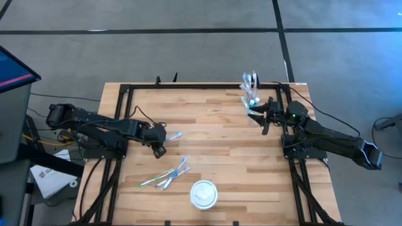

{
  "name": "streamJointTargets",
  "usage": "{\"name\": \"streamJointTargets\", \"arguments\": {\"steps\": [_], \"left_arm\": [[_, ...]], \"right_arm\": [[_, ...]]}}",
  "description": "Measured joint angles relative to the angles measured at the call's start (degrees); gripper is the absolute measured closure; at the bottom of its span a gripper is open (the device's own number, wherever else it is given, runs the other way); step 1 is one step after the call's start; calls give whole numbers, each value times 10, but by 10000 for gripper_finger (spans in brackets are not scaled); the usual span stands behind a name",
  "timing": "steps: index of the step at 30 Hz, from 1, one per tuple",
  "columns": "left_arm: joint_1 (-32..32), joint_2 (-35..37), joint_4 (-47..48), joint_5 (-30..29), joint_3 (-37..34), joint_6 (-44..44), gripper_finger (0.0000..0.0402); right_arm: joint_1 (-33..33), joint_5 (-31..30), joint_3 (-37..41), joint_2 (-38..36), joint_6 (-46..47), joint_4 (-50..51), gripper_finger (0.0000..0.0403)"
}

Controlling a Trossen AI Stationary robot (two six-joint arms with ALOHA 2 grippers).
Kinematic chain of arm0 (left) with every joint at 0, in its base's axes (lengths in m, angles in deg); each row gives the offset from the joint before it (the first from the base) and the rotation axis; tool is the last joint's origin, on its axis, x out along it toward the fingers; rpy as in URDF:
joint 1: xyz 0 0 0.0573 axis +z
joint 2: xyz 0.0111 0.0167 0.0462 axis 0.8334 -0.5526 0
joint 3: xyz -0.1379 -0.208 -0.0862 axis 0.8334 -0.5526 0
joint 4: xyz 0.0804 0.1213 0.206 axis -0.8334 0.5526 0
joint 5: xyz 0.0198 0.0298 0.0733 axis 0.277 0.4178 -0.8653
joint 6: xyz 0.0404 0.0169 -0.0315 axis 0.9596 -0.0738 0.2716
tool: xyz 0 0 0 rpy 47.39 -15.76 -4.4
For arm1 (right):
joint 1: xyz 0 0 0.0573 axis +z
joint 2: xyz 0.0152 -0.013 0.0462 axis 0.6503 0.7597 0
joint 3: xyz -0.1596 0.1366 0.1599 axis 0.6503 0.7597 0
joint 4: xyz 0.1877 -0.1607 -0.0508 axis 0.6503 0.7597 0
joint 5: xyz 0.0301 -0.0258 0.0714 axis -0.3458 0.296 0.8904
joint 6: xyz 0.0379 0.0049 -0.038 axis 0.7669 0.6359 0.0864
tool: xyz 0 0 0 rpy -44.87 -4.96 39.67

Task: Pick & Place toothbrushing station
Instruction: Put the blue toothbrush into the transparent organizer

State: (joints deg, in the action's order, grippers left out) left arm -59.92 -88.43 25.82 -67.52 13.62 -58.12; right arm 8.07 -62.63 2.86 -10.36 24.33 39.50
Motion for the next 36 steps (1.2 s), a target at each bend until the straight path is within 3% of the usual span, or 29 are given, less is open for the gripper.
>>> {"name": "streamJointTargets", "arguments": {"steps": [36], "left_arm": [[0,0,-3,-3,-91,-45,309]], "right_arm": [[0,0,0,0,0,0,240]]}}
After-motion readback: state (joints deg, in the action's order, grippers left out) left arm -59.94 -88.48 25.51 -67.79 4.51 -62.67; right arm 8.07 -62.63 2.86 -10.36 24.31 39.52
